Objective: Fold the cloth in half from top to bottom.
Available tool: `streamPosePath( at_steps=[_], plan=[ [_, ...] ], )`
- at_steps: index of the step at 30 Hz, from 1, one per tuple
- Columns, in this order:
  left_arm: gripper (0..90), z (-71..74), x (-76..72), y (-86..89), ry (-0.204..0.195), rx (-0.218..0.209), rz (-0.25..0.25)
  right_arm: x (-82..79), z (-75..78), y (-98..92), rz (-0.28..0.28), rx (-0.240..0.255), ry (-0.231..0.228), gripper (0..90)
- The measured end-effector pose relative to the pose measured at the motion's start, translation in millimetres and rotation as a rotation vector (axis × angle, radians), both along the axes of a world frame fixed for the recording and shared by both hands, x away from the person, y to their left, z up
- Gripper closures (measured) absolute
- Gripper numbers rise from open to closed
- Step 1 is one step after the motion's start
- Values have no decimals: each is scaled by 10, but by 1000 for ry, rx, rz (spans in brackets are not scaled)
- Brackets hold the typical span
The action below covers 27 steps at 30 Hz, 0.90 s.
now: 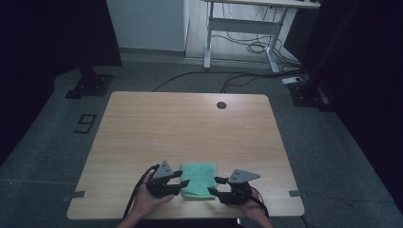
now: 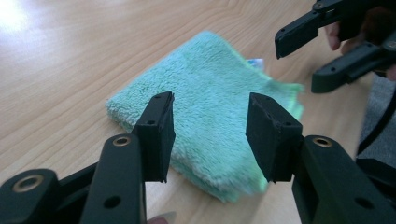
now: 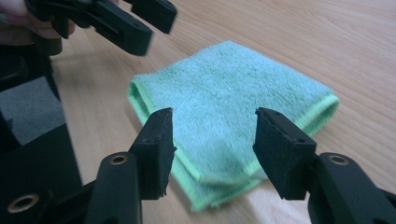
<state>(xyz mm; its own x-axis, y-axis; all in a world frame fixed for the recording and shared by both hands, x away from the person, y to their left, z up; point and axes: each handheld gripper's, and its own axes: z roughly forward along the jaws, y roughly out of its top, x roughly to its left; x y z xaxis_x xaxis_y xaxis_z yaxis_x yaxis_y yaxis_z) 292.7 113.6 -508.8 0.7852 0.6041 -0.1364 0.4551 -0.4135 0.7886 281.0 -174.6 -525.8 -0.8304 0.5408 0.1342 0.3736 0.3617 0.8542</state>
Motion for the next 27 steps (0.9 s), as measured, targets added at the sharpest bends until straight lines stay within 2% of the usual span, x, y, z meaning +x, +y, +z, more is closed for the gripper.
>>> streamPosePath(
  at_steps=[3, 8, 12, 15, 19, 22, 25, 27],
  plan=[
    [535, -84, 114, -63, 26, 30, 19, 94, -44, 116, 0, -35, 15, 465],
    [560, -201, 284, -120, 45, 72, 48, 343, -138, 224, -37, -82, 55, 450],
    [575, -246, 373, -156, 51, 81, 60, 493, -173, 249, -81, -102, 66, 444],
    [576, -283, 400, -183, 60, 94, 58, 537, -189, 259, -85, -109, 78, 444],
    [567, -269, 394, -187, 53, 98, 57, 522, -157, 263, -77, -119, 71, 431],
    [557, -200, 383, -171, 36, 77, 59, 513, -85, 253, -87, -90, 46, 445],
    [571, -157, 428, -194, 21, 78, 72, 557, -29, 283, -99, -86, 3, 535],
    [585, -174, 479, -219, 26, 84, 83, 620, -34, 337, -106, -103, -5, 581]
  ],
)
